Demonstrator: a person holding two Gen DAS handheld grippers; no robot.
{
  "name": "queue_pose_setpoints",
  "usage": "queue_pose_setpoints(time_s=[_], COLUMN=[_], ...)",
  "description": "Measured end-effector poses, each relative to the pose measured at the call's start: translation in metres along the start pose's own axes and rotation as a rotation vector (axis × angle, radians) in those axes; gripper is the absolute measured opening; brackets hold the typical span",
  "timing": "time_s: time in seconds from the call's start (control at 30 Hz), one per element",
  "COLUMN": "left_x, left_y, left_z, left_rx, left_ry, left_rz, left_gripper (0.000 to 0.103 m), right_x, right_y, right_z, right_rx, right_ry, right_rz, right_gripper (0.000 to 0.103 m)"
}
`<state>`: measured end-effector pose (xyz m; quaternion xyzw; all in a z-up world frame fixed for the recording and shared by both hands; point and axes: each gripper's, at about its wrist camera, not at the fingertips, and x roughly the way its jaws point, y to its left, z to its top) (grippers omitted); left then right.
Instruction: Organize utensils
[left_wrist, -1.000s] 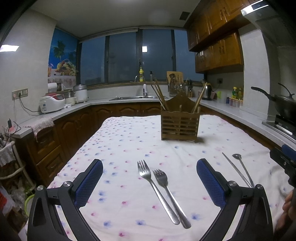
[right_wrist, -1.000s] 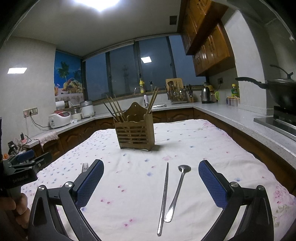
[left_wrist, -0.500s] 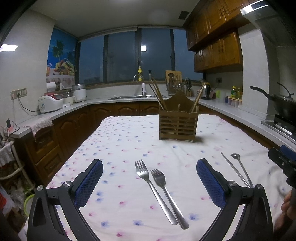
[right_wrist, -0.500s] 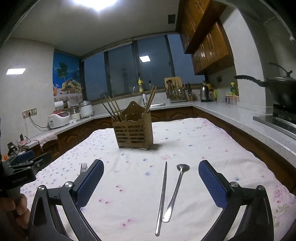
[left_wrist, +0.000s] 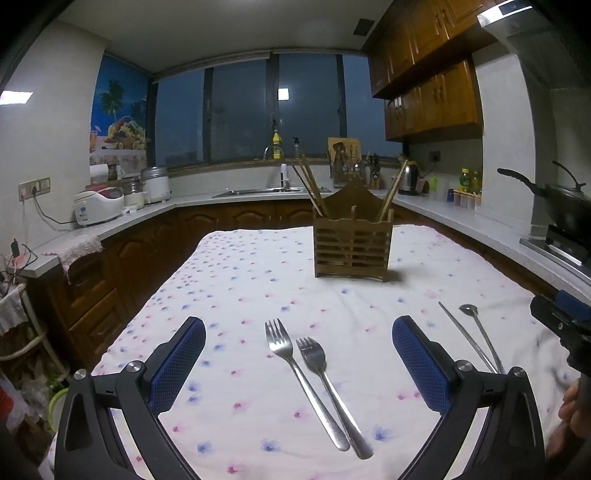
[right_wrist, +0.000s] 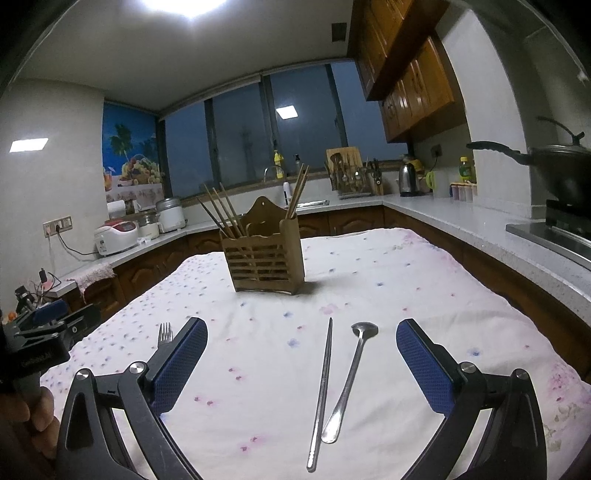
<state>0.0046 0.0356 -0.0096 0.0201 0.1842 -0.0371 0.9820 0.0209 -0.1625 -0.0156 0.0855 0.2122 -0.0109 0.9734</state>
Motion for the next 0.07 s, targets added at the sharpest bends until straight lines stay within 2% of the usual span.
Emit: queue_pose_setpoints(time_s=[0.07], left_x=[0.0005], left_y=[-0.0015], left_z=[0.0007], left_rx=[0.004], left_ry=[0.001], left_rz=[-0.005], left_gripper=[0.102], right_x=[0.0024], right_y=[-0.0006], right_z=[0.0006], right_rx=[0.002], right_ry=[0.005], right_rz=[0.0], right_gripper=[0.103])
